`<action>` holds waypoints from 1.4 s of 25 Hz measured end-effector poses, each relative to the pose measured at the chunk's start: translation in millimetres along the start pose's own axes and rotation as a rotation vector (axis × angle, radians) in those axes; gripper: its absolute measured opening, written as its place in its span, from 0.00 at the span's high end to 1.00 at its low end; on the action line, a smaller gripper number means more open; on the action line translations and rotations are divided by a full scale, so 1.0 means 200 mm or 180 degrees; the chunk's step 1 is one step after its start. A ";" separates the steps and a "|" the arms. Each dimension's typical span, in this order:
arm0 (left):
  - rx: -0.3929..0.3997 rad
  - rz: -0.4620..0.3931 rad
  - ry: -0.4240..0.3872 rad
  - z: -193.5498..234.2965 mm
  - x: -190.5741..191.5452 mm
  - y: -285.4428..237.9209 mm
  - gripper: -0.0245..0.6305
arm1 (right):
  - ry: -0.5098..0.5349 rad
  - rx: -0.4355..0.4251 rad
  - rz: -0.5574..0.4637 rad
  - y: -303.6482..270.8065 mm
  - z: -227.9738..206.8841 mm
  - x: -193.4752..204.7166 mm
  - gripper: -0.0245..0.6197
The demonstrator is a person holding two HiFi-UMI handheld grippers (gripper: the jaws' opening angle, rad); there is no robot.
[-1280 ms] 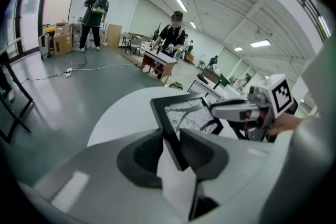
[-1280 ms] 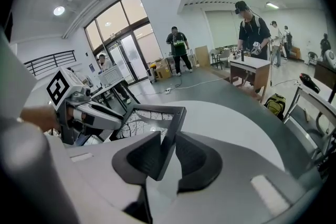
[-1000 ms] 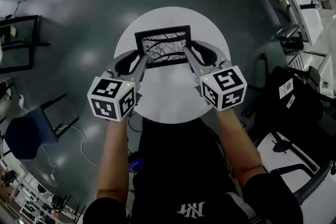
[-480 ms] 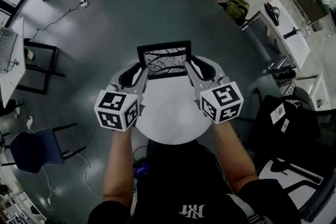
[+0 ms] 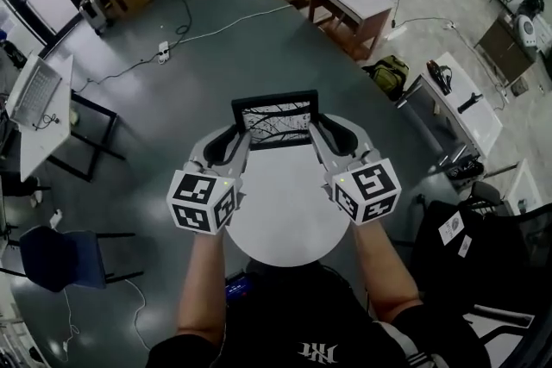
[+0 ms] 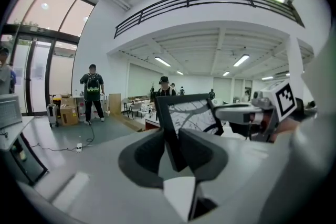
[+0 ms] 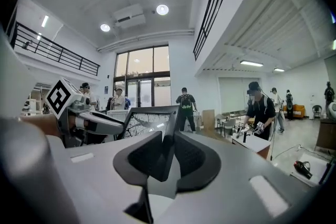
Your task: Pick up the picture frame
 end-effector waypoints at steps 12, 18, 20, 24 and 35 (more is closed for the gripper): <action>-0.0241 -0.0518 -0.0587 -0.34 -0.45 0.36 0.84 | 0.0155 -0.0089 -0.0834 0.41 0.07 -0.52 0.87; -0.0268 -0.0703 -0.0747 -0.45 -0.56 0.55 0.84 | 0.0233 -0.0062 -0.1137 0.61 0.17 -0.68 0.87; -0.0259 -0.0759 -0.0786 -0.48 -0.58 0.62 0.84 | 0.0249 -0.0057 -0.1202 0.66 0.21 -0.72 0.87; -0.0224 -0.0877 -0.0884 -0.55 -0.59 0.76 0.84 | 0.0225 -0.0036 -0.1303 0.78 0.30 -0.74 0.88; -0.0049 -0.0996 -0.1037 -0.51 -0.54 1.25 0.85 | 0.0244 0.0154 -0.1459 0.99 0.77 -0.78 0.88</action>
Point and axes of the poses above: the fingertips, and each gripper's own axes: y backward along the fingers, z to its left, x out of its underside, the point moved 7 cm from there along y, backward along the fingers, and after that the axes turned 14 degrees about x, right-handed, at the moved point
